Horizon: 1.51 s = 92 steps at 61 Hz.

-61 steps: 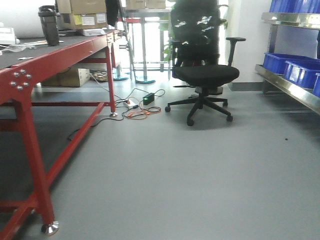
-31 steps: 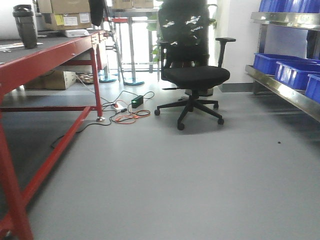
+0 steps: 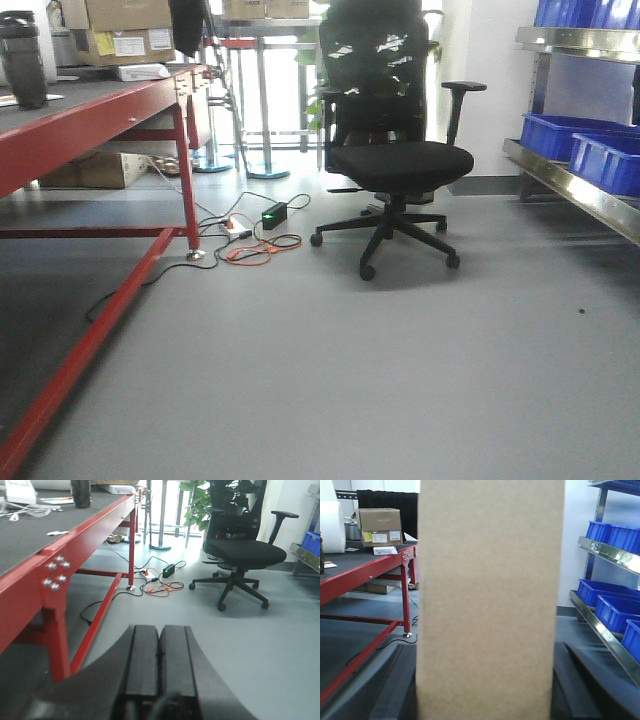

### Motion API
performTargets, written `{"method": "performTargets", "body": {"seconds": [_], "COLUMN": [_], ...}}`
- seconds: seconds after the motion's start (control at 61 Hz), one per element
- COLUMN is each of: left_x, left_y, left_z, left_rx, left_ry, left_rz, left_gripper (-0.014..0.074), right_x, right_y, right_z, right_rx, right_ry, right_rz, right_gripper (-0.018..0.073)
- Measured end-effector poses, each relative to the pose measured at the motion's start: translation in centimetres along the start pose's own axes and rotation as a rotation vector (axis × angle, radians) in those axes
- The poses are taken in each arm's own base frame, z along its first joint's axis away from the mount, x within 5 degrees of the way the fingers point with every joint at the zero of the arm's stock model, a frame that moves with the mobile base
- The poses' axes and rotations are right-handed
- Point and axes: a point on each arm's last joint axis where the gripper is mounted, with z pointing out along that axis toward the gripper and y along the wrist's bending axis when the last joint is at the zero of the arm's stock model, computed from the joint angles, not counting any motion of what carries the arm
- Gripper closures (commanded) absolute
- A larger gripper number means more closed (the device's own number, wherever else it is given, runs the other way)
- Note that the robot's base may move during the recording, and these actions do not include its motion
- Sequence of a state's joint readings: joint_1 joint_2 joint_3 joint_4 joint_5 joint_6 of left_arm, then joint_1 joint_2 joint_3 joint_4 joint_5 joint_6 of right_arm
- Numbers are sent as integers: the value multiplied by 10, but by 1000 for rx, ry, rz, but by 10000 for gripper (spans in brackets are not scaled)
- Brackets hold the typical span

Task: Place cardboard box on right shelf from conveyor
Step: 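Carry the box in the right gripper to the steel shelf with blue bins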

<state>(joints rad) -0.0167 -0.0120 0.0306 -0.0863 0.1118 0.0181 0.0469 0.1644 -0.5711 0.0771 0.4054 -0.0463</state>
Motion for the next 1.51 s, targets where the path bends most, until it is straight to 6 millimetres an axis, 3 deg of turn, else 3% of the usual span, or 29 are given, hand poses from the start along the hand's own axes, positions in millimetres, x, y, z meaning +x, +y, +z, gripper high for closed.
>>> {"method": "performTargets", "body": {"seconds": [1.507], "left_x": [0], "left_y": [0], "left_z": [0], "left_rx": [0], "left_ry": [0], "left_rz": [0], "left_gripper": [715], "right_x": [0], "right_y": [0], "right_z": [0], "right_rx": [0], "right_ry": [0], "right_rz": [0], "right_gripper": [485]}}
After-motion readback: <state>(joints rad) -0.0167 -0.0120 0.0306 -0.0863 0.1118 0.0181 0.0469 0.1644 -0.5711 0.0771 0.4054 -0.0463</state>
